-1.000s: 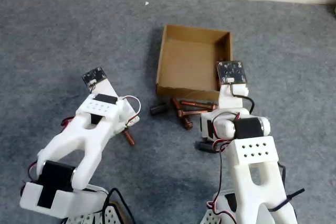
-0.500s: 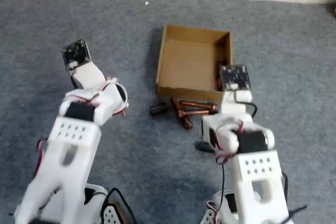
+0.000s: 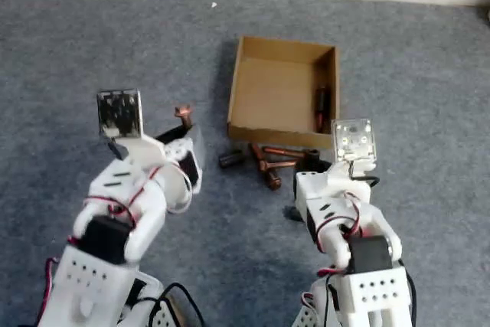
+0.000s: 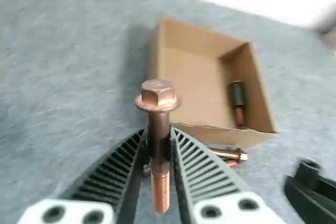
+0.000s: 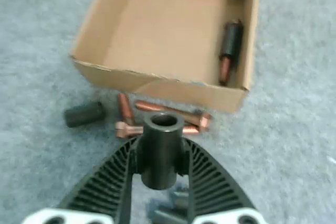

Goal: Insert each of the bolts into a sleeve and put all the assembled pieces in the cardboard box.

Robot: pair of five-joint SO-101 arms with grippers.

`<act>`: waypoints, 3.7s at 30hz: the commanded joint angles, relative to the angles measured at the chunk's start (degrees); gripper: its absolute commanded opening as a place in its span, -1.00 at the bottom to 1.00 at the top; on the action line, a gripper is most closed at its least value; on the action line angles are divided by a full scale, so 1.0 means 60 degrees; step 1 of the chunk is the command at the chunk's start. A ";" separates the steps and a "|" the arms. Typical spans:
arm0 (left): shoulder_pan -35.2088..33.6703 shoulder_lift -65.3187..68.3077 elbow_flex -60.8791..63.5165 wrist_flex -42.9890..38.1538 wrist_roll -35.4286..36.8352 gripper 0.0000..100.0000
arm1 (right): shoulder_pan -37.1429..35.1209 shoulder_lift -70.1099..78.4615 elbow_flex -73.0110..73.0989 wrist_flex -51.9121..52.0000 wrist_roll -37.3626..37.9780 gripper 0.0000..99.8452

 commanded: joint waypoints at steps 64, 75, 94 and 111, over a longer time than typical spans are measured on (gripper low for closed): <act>0.2835 -0.4242 0.5385 -0.5934 -0.1055 -0.99 | -0.3245 -0.4711 0.3319 -0.2425 0.2300 -0.99; 0.2835 -0.4242 0.5678 -0.6681 -0.0996 -0.99 | -0.3260 -0.4711 0.3319 -0.2410 0.2300 -0.99; 0.3538 -0.4330 0.6513 -0.6271 -0.1040 -0.99 | -0.3172 -0.4725 0.3319 -0.2410 0.2520 -0.99; 0.3451 -0.4344 0.4095 -0.1553 -0.1055 -0.61 | -0.2088 -0.4725 0.3319 -0.2454 0.2491 -0.99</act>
